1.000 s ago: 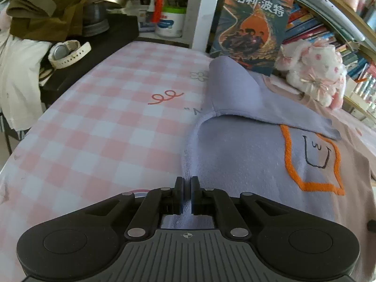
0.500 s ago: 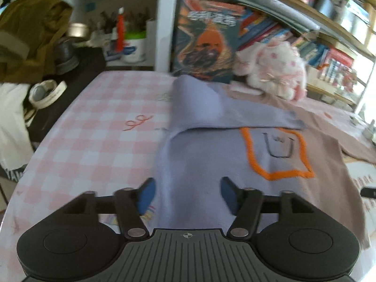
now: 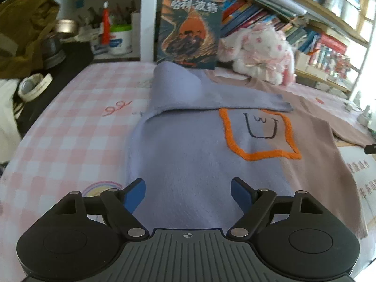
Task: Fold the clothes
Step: 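Open the left gripper and withdraw from the folded lavender sleeve, then grasp the pink sleeve cuff with the right gripper and lift it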
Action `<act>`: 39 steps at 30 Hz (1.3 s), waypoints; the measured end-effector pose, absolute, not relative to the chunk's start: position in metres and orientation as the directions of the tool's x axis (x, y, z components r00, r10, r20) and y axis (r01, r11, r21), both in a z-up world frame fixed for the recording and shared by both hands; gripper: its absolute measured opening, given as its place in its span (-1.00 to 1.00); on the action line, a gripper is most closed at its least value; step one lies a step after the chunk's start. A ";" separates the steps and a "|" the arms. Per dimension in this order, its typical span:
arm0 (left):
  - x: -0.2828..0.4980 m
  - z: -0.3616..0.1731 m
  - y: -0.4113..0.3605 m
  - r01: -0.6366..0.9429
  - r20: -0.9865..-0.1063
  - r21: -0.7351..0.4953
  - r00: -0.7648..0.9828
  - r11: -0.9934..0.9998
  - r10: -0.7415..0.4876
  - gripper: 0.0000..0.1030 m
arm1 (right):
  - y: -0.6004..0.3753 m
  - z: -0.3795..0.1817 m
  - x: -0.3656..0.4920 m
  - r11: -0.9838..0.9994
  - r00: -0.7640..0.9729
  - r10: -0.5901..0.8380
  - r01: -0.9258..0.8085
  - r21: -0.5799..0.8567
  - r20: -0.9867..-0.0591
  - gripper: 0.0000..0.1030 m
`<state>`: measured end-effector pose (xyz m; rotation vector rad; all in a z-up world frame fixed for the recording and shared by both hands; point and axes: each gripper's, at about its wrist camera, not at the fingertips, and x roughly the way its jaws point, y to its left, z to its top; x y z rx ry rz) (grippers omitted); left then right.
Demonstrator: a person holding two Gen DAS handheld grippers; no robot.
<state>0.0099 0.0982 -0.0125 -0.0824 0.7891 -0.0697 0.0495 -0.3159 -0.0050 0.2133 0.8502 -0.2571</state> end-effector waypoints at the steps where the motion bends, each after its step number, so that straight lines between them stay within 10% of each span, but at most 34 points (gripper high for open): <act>1: 0.010 -0.013 0.094 0.018 -0.709 -0.099 0.700 0.995 -0.083 0.60 | -0.327 -0.007 0.057 0.944 0.619 -0.143 0.320 0.082 -0.772 0.44; 39: -0.016 -0.008 -0.035 -0.206 -0.751 -0.007 0.648 0.979 0.131 0.62 | -0.497 -0.031 0.142 0.869 0.593 -0.037 0.416 0.268 -0.804 0.21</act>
